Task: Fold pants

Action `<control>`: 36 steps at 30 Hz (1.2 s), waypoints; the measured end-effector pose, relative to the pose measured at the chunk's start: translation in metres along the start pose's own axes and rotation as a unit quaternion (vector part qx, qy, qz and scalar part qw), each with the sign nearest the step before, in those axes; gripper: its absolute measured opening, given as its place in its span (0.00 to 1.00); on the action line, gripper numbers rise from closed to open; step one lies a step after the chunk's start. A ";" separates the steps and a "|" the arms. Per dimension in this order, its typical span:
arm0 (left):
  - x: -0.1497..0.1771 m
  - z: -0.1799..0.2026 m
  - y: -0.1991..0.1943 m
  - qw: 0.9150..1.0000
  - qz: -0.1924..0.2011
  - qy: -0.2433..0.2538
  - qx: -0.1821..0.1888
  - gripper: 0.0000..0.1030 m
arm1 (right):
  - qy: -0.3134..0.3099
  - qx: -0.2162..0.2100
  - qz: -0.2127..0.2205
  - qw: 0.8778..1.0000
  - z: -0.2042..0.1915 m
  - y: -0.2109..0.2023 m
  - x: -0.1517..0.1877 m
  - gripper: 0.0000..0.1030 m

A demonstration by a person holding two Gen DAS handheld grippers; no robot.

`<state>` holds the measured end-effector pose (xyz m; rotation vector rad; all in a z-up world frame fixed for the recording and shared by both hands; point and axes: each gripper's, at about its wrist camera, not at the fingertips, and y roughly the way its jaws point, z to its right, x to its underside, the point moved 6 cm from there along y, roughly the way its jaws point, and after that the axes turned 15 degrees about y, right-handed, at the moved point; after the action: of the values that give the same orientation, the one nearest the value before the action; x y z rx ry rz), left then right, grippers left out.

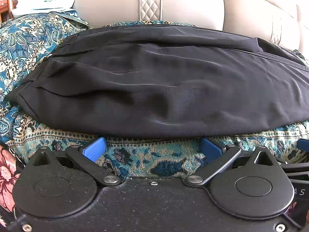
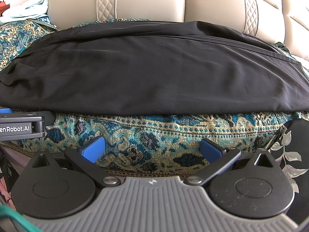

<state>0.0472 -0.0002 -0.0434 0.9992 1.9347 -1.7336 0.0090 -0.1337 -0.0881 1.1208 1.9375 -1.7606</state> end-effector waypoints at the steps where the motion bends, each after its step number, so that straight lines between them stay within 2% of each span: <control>1: 0.000 0.000 0.000 1.000 0.000 0.000 0.000 1.00 | 0.000 0.000 0.000 1.000 0.000 0.000 0.000 1.00; 36: -0.001 0.000 0.000 1.000 0.000 0.001 -0.001 1.00 | 0.003 0.002 -0.005 1.000 -0.002 0.001 -0.005 1.00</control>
<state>0.0477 -0.0003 -0.0429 0.9993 1.9367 -1.7326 0.0134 -0.1333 -0.0851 1.1216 1.9479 -1.7679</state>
